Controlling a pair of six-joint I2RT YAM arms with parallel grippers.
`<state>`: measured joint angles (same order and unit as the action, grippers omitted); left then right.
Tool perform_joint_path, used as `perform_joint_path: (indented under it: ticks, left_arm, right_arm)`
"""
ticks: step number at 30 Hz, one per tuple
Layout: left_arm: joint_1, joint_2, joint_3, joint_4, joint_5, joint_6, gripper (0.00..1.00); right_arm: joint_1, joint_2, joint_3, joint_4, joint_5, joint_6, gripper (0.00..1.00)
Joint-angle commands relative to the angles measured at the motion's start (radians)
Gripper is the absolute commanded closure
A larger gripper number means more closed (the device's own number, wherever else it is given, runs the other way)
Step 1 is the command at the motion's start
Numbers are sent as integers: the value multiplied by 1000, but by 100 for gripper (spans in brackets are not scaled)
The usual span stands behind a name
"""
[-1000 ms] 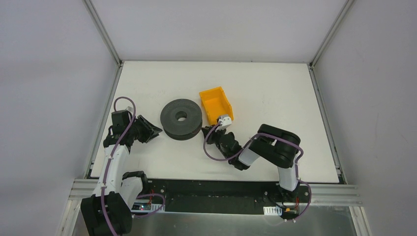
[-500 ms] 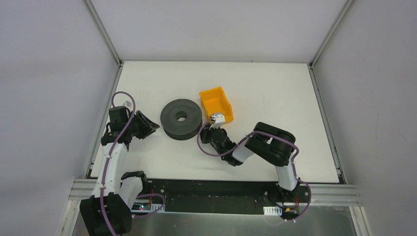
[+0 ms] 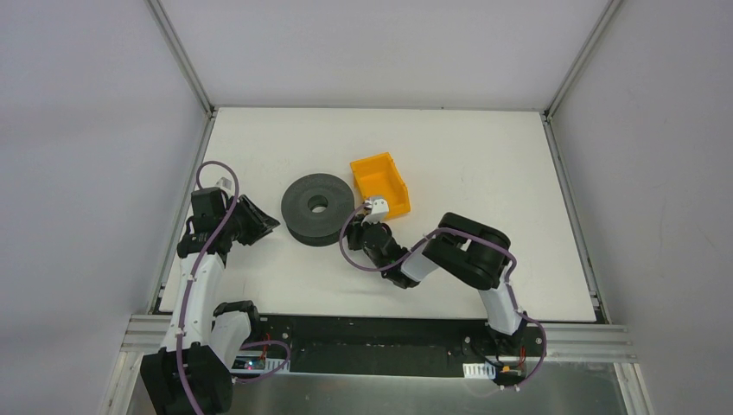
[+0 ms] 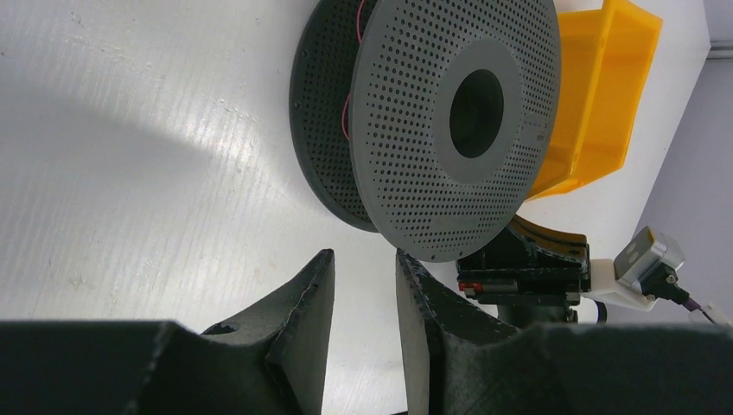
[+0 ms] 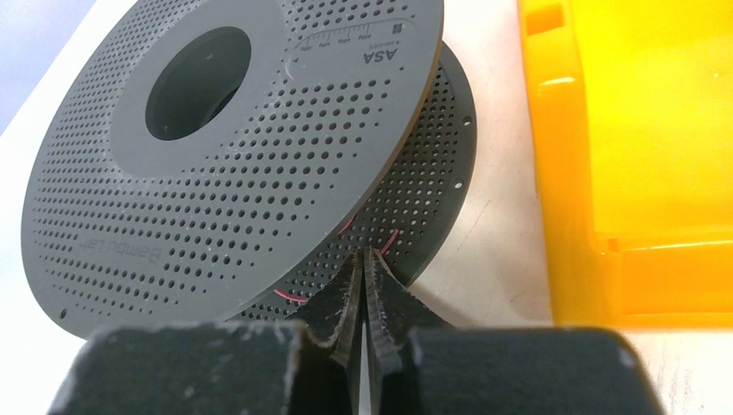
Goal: Wrap the cables
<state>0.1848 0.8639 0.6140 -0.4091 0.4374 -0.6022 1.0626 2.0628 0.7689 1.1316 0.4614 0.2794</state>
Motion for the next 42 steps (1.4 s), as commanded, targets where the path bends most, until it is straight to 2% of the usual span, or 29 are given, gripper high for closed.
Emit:
perform_joint_path:
  ticks: [1, 18, 30, 35, 42]
  left_arm:
    - [7, -19, 23, -19, -4, 18, 69]
    - [7, -24, 13, -18, 5, 3, 69]
    - [7, -23, 13, -18, 6, 4, 69]
    - [6, -28, 16, -19, 6, 9, 69]
    - [6, -28, 54, -26, 5, 50, 67]
  right_arm:
    - [5, 17, 29, 41, 14, -15, 97]
    - [6, 43, 27, 187, 14, -67, 96]
    - [6, 68, 55, 151, 5, -65, 94]
    - [6, -3, 27, 111, 17, -71, 93]
    - [5, -165, -73, 24, 42, -45, 85]
